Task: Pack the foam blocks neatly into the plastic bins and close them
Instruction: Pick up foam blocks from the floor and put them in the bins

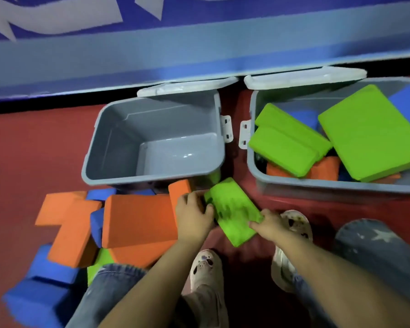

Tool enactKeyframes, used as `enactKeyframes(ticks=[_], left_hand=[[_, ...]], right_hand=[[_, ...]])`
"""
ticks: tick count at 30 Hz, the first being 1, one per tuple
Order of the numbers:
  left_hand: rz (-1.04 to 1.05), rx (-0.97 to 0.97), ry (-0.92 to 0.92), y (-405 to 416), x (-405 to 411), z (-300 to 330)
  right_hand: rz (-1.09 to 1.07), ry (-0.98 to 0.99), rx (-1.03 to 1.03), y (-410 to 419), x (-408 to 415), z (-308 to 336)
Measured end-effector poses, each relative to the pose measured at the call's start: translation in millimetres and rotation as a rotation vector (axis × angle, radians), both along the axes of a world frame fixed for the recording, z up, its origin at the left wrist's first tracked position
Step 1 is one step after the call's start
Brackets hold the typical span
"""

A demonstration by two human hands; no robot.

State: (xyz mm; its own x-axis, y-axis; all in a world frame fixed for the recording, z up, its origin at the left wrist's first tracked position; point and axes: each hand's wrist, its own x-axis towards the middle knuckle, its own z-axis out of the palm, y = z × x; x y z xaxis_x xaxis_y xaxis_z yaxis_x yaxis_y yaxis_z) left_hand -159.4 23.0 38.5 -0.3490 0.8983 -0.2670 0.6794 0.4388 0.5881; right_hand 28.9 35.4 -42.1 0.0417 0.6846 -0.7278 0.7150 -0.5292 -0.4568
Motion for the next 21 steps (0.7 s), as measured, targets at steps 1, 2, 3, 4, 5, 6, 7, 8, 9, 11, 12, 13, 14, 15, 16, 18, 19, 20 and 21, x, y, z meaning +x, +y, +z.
enactKeyframes(ticks=[1, 2, 3, 4, 5, 6, 7, 8, 9, 11, 12, 13, 14, 15, 16, 18, 19, 20, 21], left_hand=[[0.037, 0.001, 0.043, 3, -7, -5], [0.089, -0.01, 0.051, 6, -14, -10], [0.141, -0.025, 0.032, 8, -20, -17], [0.181, -0.042, 0.013, 10, -25, -24], [0.213, -0.061, -0.001, 12, -30, -33], [0.234, -0.089, -0.008, 13, -34, -43], [0.254, -0.119, -0.016, 13, -39, -52], [0.269, -0.16, -0.026, 14, -43, -61], [0.282, -0.198, -0.044, 14, -47, -68], [0.285, -0.262, -0.105, 12, -53, -82], [0.28, -0.269, -0.143, 10, -55, -87], [0.271, -0.26, -0.18, 8, -55, -90], [0.257, -0.242, -0.203, 7, -54, -92], [0.244, -0.227, -0.213, 7, -52, -94], [0.235, -0.222, -0.218, 6, -51, -95], [0.229, -0.228, -0.21, 5, -47, -97], [0.231, -0.234, -0.206, 5, -47, -98], [0.238, -0.241, -0.202, 6, -46, -99], [0.243, -0.247, -0.199, 7, -46, -100]], right_hand=[[-0.087, 0.006, -0.031, 0, -5, -13], [-0.191, 0.043, -0.075, -1, -12, -27], [-0.336, 0.12, -0.139, -4, -21, -40], [-0.485, 0.203, -0.211, -7, -29, -53], [-0.624, 0.285, -0.287, -9, -37, -63], [-0.747, 0.346, -0.359, -11, -44, -72], [-0.85, 0.382, -0.404, -11, -51, -80], [-0.931, 0.404, -0.426, -10, -56, -89], [-0.996, 0.424, -0.424, -10, -61, -95], [-1.07, 0.445, -0.408, -9, -67, -110], [-1.117, 0.466, -0.408, -11, -70, -120], [-1.175, 0.506, -0.391, -12, -72, -128], [-1.231, 0.543, -0.353, -14, -69, -147], [-1.259, 0.571, -0.327, -19, -64, -174], [-1.275, 0.582, -0.314, -23, -58, -204], [-1.32, 0.63, -0.305, -30, -47, -247], [-1.345, 0.66, -0.289, -28, -44, -249], [-1.354, 0.681, -0.294, -22, -46, -225], [-1.346, 0.686, -0.315, -16, -52, -195]])
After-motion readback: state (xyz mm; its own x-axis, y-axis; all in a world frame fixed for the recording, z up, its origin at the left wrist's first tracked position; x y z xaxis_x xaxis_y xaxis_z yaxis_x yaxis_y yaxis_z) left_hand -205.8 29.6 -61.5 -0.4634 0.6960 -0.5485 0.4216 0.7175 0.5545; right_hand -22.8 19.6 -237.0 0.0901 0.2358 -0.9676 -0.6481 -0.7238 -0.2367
